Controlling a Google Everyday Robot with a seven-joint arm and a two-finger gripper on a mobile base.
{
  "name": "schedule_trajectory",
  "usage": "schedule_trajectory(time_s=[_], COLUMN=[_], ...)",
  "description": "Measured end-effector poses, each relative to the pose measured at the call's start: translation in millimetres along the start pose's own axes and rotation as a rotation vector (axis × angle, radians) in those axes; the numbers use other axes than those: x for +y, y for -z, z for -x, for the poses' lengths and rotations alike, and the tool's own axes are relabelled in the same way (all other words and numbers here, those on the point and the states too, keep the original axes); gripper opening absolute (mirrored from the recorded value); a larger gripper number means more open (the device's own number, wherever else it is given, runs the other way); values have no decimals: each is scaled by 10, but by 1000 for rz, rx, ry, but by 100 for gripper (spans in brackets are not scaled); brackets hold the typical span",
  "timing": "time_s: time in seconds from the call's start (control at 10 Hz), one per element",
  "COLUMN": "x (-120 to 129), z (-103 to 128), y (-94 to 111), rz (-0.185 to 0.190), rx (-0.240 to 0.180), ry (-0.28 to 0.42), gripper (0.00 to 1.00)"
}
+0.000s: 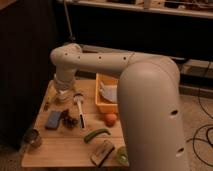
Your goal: Place sponge in table surface
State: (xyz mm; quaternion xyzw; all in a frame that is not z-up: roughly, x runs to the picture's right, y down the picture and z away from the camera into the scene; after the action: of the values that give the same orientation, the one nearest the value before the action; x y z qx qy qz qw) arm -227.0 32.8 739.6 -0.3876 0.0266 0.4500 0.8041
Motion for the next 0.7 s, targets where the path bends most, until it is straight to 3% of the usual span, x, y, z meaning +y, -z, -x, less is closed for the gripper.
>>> schedule_trajectory(time_s=[0.3, 0.5, 0.7], x=[165, 522, 791], z=[58, 234, 385], y=[-90, -337, -622], rz=[-27, -40, -24], rx=[18, 30, 42], ry=[64, 143, 196], gripper=[80, 80, 80])
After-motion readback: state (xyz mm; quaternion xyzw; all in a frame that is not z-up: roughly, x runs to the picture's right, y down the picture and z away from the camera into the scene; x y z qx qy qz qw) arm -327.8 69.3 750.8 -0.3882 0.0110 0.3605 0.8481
